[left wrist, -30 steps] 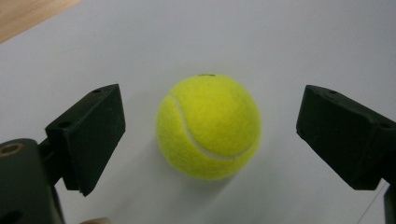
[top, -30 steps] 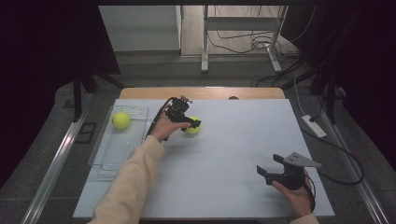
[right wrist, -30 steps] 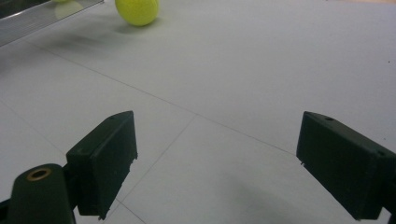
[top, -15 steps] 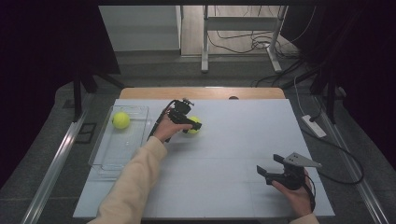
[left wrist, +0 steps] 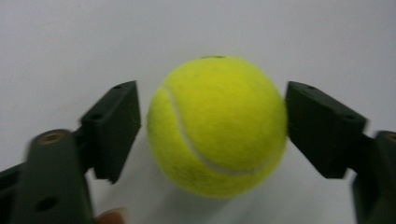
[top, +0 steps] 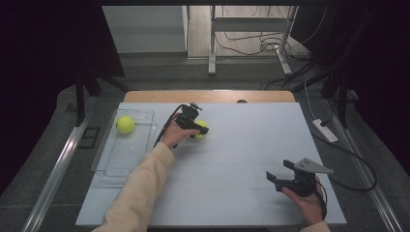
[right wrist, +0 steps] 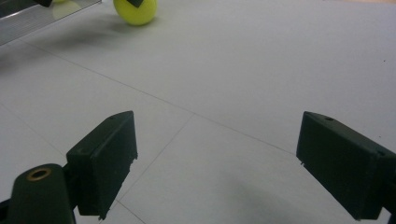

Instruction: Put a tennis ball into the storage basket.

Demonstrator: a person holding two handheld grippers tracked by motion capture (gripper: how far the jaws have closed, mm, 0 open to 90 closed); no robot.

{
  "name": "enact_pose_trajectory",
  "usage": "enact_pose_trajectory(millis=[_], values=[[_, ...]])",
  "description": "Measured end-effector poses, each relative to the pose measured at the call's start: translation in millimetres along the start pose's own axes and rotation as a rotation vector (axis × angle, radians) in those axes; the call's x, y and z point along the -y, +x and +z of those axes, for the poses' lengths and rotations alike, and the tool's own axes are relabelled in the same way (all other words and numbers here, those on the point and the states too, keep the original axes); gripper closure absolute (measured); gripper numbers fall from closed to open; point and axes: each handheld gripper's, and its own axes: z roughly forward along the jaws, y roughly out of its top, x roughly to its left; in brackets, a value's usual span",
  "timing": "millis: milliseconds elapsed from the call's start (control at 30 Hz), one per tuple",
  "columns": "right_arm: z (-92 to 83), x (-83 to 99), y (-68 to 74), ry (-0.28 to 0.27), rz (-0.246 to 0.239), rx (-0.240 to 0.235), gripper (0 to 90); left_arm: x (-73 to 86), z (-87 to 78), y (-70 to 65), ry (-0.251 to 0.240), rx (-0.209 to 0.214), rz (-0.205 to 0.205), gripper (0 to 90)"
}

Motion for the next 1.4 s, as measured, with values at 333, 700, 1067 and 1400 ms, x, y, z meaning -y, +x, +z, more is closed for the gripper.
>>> enact_pose_trajectory(millis=[333, 700, 1067, 1400], values=[[-0.6, 0.2, -0.1, -0.004, 0.0, 0.002, 12.4, 0.1, -4.2, -3.2, 0.003, -0.008, 0.035, 28.6], [-1.9, 0.4, -0.4, -0.007, 0.001, 0.007, 12.5, 3.5, -19.5, -2.4, -0.038, 0.009, 0.051, 28.7], [-1.2, 0.2, 0.4, -0.006, 0.001, 0.007, 12.5, 8.2, -38.3, -9.7, -0.111, 0.011, 0.079, 28.6], [-1.3, 0.2, 0.7, -0.006, 0.0, 0.008, 12.5, 10.8, -49.2, -10.8, -0.151, 0.016, 0.082, 28.6]])
